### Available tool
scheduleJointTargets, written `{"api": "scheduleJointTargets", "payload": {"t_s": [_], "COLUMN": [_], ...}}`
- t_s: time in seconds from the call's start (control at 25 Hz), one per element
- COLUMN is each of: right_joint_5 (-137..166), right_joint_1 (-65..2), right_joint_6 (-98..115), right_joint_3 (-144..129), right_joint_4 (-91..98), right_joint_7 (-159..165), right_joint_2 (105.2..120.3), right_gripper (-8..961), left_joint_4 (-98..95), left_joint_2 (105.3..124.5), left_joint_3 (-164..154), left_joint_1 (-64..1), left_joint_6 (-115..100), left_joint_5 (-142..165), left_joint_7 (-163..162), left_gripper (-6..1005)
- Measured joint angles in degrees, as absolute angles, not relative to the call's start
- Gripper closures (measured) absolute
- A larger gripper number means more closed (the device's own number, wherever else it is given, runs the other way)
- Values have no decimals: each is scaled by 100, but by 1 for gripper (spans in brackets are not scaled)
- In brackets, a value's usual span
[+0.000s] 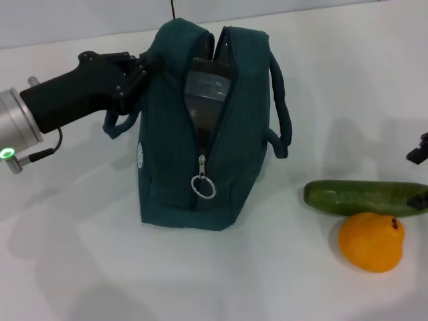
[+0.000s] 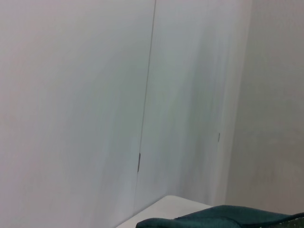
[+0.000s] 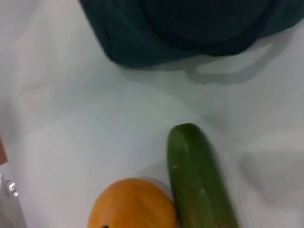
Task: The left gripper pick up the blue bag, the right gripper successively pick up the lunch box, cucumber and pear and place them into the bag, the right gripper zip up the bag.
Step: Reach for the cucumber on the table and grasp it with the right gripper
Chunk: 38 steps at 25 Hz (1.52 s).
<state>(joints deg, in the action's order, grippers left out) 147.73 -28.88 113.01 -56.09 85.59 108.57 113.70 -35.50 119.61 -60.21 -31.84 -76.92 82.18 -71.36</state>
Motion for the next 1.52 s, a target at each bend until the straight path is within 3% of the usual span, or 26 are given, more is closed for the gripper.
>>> {"api": "scheduleJointTargets", "payload": {"t_s": [0.16,1.52], "right_joint_5": [14819,15397], "right_joint_1": [-2889,-3016], "right_joint_6": [11153,10009], "right_joint_3": [-5974,-7853], "right_joint_4": [8742,8079], "right_joint_7": [10933,11502], "right_joint_2": [11518,11539], "right_gripper": [85,92], "left_joint_4": [-3570,-3545], "left_joint_2": [11948,11961], "left_joint_3": [-6021,-6036], "left_joint_1": [-3188,-3185], "left_joint_6": [-7681,-7743], "left_joint_5": [8217,8217], "left_joint_7": [-7136,-7017], "left_gripper": [952,952]}}
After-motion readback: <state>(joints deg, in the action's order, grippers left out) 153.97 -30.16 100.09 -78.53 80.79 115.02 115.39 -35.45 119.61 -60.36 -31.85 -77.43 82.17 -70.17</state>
